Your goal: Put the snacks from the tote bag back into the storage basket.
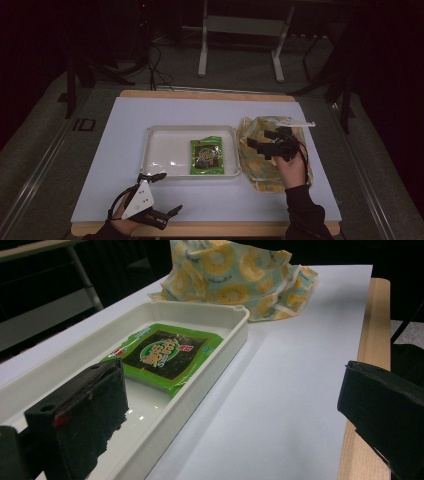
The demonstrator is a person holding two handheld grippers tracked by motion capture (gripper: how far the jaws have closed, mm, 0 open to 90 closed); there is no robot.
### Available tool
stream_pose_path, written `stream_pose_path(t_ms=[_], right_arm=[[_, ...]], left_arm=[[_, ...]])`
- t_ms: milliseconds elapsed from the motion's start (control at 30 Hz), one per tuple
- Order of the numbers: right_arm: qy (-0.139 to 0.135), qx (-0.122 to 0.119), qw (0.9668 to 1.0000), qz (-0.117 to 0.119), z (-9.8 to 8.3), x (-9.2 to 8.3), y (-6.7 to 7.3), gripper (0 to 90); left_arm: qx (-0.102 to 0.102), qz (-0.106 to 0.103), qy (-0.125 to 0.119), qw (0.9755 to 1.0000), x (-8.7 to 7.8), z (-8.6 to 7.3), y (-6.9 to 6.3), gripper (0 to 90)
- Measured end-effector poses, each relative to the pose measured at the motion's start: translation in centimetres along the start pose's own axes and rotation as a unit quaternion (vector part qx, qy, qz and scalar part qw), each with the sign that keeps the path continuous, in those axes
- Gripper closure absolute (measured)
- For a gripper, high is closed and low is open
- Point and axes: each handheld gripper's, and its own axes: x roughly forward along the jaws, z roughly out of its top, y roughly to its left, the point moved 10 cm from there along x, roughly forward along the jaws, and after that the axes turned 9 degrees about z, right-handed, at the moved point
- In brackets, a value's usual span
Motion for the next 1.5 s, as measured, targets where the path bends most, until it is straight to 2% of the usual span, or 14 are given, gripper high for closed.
stream_pose_path(t_ms=[300,500,900,1200,1500], right_arm=[[-0.009,-0.007,0.9996,-0.027,-1.4,-1.9,-1.8,14.5],[-0.016,-0.001,0.9992,-0.037,-2.0,-2.8,-2.7,14.5],[-0.038,-0.003,0.9966,-0.073,-3.9,-4.9,-4.4,14.6],[-0.055,-0.004,0.9948,-0.086,-4.8,-6.3,-5.4,14.5],[-0.076,-0.021,0.9914,-0.104,-5.3,-7.8,-6.2,14.3]], left_arm=[[-0.001,-0.001,0.000,1.0000,0.0,0.0,0.0,0.3],[0.000,-0.001,0.000,1.0000,0.0,0.0,0.0,0.3],[0.001,-0.002,0.001,1.0000,0.0,0.0,-0.1,0.3],[0.003,-0.002,0.001,1.0000,0.0,0.0,-0.1,0.3],[0.003,-0.003,0.003,1.0000,0.0,-0.1,-0.1,0.3]])
